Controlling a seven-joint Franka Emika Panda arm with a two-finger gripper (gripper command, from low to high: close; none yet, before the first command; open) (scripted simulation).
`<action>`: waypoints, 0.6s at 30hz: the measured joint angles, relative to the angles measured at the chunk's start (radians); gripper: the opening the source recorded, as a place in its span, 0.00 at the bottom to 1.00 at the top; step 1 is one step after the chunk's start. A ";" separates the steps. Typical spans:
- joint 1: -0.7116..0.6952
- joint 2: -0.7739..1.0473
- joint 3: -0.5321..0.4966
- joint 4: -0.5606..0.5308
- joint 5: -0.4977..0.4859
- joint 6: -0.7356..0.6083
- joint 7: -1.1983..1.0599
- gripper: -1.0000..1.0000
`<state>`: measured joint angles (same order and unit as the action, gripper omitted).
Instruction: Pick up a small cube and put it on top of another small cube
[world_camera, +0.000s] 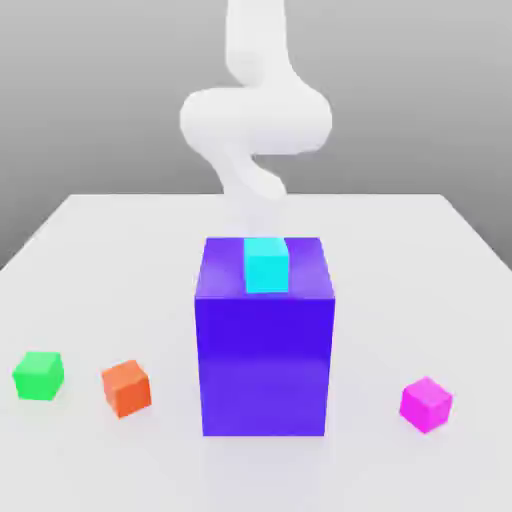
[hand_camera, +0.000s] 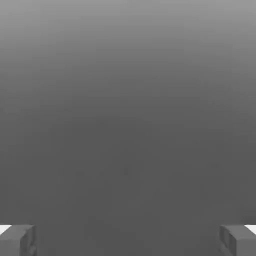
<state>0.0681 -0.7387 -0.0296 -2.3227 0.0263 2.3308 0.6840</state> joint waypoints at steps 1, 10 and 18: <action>0.031 0.027 -0.014 -0.010 0.010 0.013 -0.049 0.50; 0.273 0.250 -0.108 -0.091 0.100 0.122 -0.464 0.50; 0.447 0.449 -0.147 -0.162 0.180 0.217 -0.830 0.50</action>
<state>0.5156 -0.2896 -0.1767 -2.4847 0.2064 2.5481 -0.1460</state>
